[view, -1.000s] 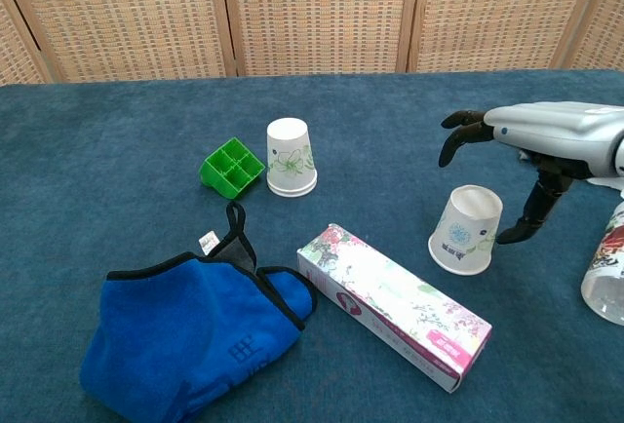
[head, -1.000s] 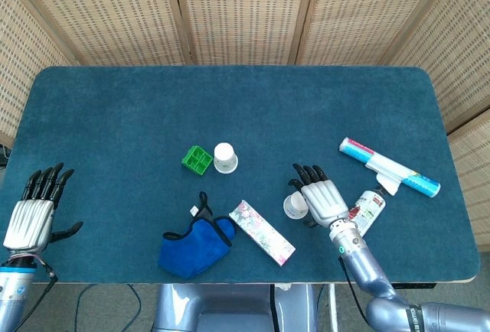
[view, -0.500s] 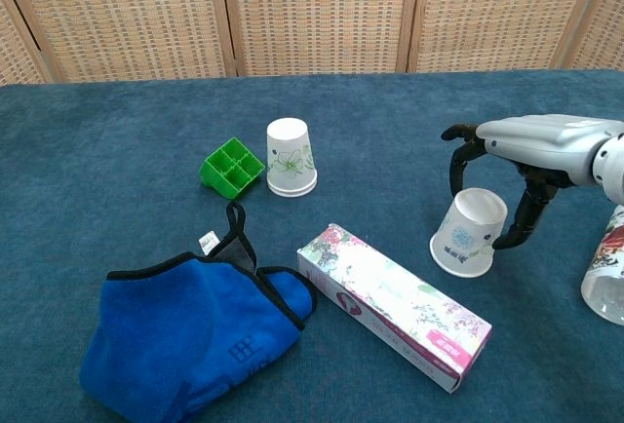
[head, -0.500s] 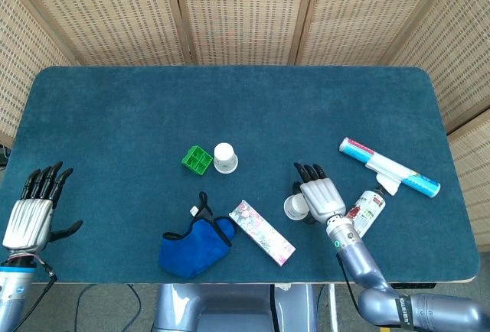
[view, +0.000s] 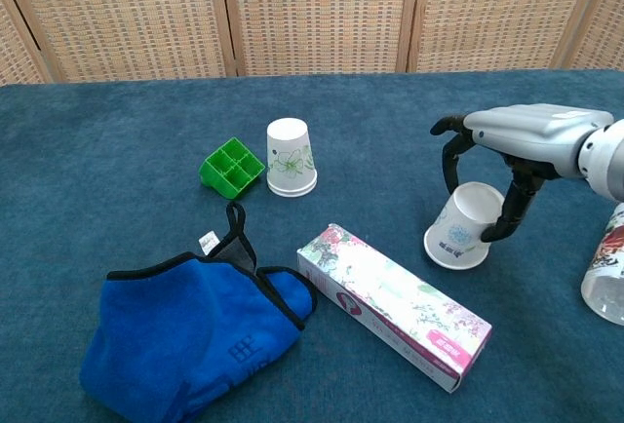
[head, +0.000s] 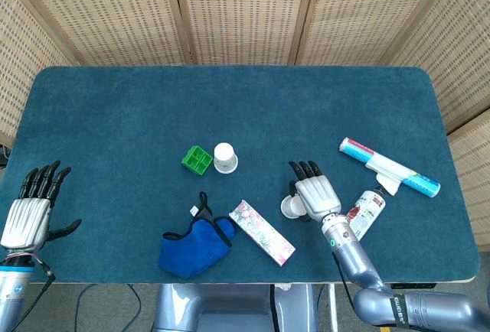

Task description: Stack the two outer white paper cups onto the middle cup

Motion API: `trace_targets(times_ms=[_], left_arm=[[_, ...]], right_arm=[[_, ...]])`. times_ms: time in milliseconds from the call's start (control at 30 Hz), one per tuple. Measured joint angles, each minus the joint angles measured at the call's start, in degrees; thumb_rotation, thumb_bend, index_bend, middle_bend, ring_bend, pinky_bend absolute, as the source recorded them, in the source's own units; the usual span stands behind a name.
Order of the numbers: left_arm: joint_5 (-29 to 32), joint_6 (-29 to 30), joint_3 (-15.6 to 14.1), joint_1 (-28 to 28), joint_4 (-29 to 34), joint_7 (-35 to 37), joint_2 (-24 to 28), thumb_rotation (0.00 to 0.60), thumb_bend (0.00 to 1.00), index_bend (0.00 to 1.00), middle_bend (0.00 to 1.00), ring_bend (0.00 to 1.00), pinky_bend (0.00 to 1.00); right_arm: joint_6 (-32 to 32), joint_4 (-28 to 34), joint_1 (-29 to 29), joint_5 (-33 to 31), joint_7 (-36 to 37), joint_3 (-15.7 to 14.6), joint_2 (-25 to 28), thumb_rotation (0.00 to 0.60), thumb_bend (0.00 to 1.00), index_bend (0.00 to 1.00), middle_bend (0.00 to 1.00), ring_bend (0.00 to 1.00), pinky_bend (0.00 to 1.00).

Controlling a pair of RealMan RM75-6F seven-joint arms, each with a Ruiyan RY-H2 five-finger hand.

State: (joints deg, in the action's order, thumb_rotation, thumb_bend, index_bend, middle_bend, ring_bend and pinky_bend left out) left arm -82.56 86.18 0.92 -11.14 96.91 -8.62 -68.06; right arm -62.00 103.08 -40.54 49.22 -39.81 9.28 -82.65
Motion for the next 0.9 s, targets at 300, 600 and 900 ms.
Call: trace_targets(times_ms=[300,600,900], left_arm=[[0.50,-0.75,0.96,0.26,-0.42,0.17,-0.10,0.600,0.18,0.09,0.00,0.00,0.00],[1.08,-2.08,1.74,0.13,-1.31,0.22,-0.51,0.600,0.18,0.09,0.00,0.00,0.00],[0.98,-3.07,2.16,0.14,-2.25,2.27,-0.46,0.600,0.18,0.09,0.00,0.00,0.00]], right_arm=[[-1.63,3.06,-2.50,0.78,0.27,4.27,1.83,0.600,0.21,0.54,0.13,0.00,0.04],[-2.85,4.98,-7.58,0.56,-0.41,9.35,0.98,0.600,0.21,0.55,0.13,0.00,0.05],[-2.46,-0.08,-14.21,-3.81,-2.33,11.91,-4.90,0.600,0.21,0.56,0.15,0.00,0.07]])
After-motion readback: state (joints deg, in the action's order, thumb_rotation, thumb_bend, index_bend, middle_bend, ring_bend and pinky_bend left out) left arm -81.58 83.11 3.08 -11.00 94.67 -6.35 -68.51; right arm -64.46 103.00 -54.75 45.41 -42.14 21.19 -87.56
